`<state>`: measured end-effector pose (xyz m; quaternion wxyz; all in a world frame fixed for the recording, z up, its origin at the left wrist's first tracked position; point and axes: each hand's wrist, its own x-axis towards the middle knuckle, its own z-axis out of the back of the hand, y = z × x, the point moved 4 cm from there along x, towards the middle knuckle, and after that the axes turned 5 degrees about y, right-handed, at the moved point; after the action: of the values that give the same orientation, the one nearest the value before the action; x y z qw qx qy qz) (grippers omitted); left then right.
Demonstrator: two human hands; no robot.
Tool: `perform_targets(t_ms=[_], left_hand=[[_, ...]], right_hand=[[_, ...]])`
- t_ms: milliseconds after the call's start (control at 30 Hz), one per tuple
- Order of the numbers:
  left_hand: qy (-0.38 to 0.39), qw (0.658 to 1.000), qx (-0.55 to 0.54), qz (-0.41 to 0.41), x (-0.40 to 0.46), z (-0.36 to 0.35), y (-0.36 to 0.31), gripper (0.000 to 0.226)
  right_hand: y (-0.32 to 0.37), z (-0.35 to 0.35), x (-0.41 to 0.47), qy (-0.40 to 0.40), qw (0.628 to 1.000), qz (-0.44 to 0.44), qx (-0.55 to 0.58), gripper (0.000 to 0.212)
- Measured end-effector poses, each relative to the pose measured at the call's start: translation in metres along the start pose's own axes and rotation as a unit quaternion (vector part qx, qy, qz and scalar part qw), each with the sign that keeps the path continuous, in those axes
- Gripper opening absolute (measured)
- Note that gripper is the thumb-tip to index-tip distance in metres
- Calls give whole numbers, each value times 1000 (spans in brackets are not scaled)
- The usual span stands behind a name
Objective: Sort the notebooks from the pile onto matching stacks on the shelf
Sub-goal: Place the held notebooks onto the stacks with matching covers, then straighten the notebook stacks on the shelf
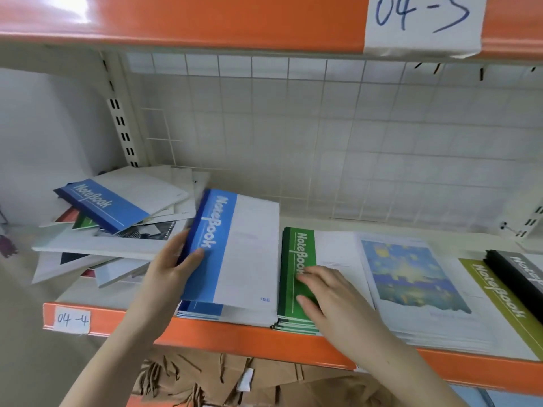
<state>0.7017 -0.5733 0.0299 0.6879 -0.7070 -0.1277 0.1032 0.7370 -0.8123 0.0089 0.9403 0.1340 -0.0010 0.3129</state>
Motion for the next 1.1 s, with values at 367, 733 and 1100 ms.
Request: perform_targets(t_ms=[367, 733, 1100], left_hand=[[43, 717, 672, -179, -20, -44, 3, 67], [304, 582, 743, -128, -29, -76, 32, 83], [69, 784, 606, -118, 3, -28, -2, 86]], right_hand=[[-3, 0, 2, 16, 1000, -9, 15, 45], [-12, 9, 35, -11, 999, -27, 25, 36], [-8, 0, 55, -52, 997, -50, 17, 33]])
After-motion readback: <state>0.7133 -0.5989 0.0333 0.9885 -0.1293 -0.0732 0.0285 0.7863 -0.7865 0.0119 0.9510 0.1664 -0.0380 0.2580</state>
